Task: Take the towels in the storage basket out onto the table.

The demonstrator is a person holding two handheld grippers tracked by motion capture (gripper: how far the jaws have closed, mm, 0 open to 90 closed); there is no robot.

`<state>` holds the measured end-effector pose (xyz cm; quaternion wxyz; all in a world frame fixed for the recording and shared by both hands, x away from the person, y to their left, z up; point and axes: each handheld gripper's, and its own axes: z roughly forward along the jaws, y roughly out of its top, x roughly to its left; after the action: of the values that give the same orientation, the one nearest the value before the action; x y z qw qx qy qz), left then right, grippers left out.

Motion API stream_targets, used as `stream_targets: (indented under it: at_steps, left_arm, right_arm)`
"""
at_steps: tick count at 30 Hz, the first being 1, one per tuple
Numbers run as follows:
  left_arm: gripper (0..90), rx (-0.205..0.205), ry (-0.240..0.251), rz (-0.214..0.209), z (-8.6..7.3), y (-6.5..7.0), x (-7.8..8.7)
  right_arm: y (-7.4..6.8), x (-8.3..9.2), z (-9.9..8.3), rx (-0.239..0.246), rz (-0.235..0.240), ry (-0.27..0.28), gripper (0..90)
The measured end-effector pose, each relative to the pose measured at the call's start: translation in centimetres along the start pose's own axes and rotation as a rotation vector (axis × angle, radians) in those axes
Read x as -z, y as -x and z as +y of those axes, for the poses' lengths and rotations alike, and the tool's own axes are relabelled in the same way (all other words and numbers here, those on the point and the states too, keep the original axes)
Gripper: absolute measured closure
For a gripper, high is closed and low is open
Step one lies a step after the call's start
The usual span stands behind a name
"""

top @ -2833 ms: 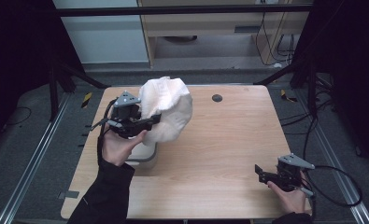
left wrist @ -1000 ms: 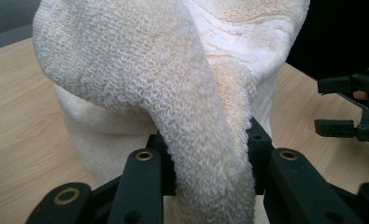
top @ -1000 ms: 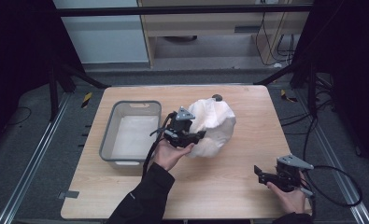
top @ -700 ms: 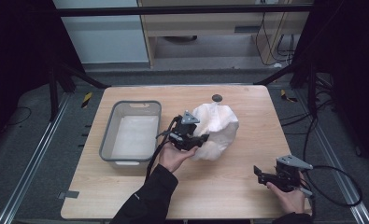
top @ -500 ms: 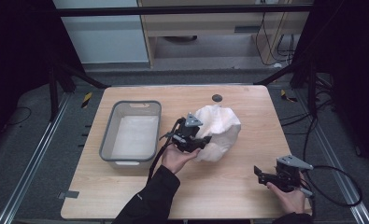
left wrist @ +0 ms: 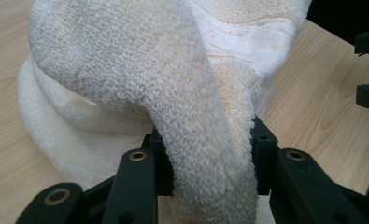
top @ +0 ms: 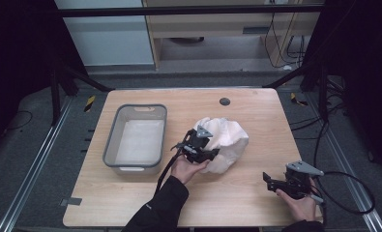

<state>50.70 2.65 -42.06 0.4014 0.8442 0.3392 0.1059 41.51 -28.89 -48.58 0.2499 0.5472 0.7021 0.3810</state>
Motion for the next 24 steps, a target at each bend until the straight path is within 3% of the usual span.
stream_targets:
  at_steps: [10,24]
  left_arm:
    - [55.0,-0.001,-0.001,0.000,-0.67,-0.09,-0.37]
    - [35.0,0.005,0.001,0.002,-1.08,-0.21,-0.09]
  right_arm:
    - [-0.07,-0.03,-0.03,0.001,-0.002,-0.002,5.0]
    - [-0.09,-0.07,-0.01,0.001,0.001,-0.009,5.3]
